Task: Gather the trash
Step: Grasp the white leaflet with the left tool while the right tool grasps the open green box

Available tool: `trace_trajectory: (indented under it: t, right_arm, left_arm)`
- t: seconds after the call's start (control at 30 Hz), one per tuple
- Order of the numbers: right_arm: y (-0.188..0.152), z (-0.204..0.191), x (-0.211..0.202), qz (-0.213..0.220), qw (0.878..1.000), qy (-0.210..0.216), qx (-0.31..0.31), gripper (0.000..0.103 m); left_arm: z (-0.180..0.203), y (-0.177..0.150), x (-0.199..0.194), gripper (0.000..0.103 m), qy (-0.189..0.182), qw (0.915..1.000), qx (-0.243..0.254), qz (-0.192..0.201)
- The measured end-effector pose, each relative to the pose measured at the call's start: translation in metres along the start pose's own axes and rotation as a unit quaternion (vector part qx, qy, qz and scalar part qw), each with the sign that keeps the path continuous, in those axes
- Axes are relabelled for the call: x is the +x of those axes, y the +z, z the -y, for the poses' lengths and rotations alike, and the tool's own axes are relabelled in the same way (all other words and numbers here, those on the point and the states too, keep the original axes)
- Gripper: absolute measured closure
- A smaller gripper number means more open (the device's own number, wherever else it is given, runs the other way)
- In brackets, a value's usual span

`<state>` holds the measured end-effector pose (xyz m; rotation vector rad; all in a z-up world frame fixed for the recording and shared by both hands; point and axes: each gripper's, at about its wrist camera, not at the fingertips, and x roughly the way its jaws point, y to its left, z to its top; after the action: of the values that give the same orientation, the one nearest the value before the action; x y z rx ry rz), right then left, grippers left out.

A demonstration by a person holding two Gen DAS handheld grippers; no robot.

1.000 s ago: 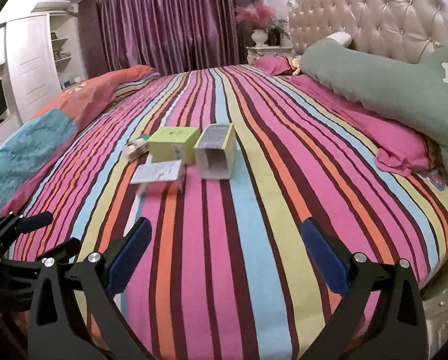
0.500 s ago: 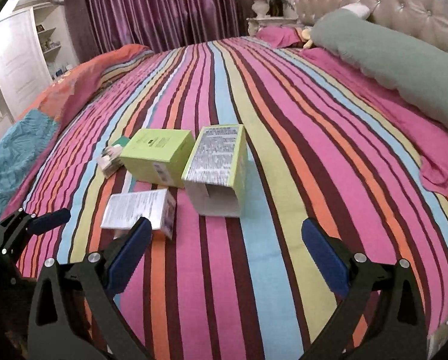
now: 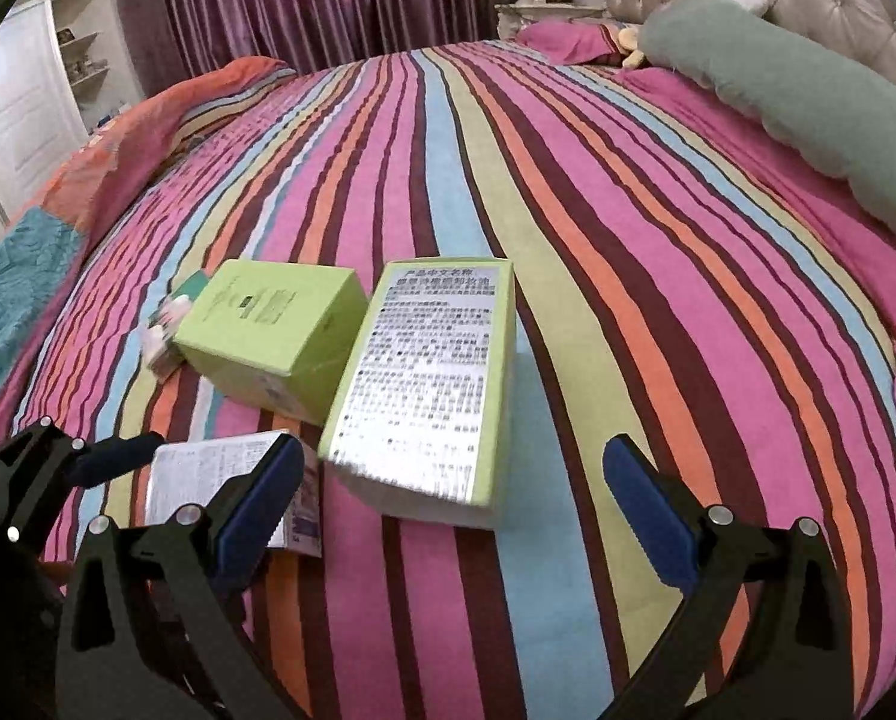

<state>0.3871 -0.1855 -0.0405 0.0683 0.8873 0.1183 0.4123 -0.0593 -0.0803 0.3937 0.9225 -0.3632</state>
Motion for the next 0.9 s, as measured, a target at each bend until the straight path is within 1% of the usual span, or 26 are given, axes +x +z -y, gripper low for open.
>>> trace_trajectory:
  t: [0.1, 0.2, 0.3, 0.5, 0.53, 0.57, 0.6, 0.63, 0.67, 0.7, 0.83, 0.9]
  right_arm:
    - [0.004, 0.003, 0.007, -0.003, 1.0, -0.014, 0.0, 0.007]
    - [0.007, 0.01, 0.013, -0.006, 1.0, -0.02, 0.01, 0.007]
    - [0.009, 0.013, 0.018, -0.009, 1.0, -0.017, 0.009, 0.007]
    - [0.015, 0.01, 0.027, -0.015, 1.0, -0.022, -0.011, 0.007]
    - [0.016, 0.009, 0.028, -0.015, 1.0, -0.02, -0.01, 0.008]
    - [0.017, 0.009, 0.028, -0.016, 1.0, -0.016, -0.011, 0.01]
    - [0.018, 0.007, 0.028, -0.019, 1.0, -0.01, -0.015, 0.023]
    - [0.018, 0.005, 0.028, -0.022, 1.0, -0.002, -0.02, 0.041]
    - [0.017, 0.004, 0.028, -0.027, 0.999, 0.007, -0.025, 0.049]
    - [0.016, 0.002, 0.027, -0.031, 0.999, 0.011, -0.031, 0.055]
    - [0.007, 0.005, 0.015, -0.022, 0.999, 0.012, -0.029, 0.055]
    - [0.001, 0.009, 0.008, -0.021, 0.999, 0.023, -0.019, 0.055]
  left_arm:
    - [-0.001, 0.005, 0.007, 0.025, -0.011, 0.9998, -0.013, -0.008]
    - [-0.007, 0.01, 0.016, 0.025, -0.029, 0.9981, -0.052, -0.019]
    - [-0.01, 0.014, 0.024, 0.025, -0.038, 0.9956, -0.081, -0.028]
    - [-0.015, 0.019, 0.031, 0.025, -0.026, 0.9903, -0.133, -0.032]
    - [-0.015, 0.021, 0.032, 0.029, -0.021, 0.989, -0.142, -0.035]
    - [-0.015, 0.021, 0.031, 0.039, -0.014, 0.9886, -0.146, -0.035]
    - [-0.015, 0.021, 0.03, 0.046, -0.004, 0.9879, -0.151, -0.035]
    - [-0.017, 0.019, 0.028, 0.056, 0.005, 0.9864, -0.161, -0.034]
    - [-0.018, 0.018, 0.026, 0.056, 0.002, 0.9849, -0.17, -0.034]
    - [-0.02, 0.015, 0.024, 0.056, -0.003, 0.9834, -0.179, -0.032]
    - [-0.018, -0.001, 0.011, 0.056, 0.0, 0.9815, -0.19, -0.022]
    - [-0.017, -0.012, 0.001, 0.056, -0.004, 0.9791, -0.203, -0.014]
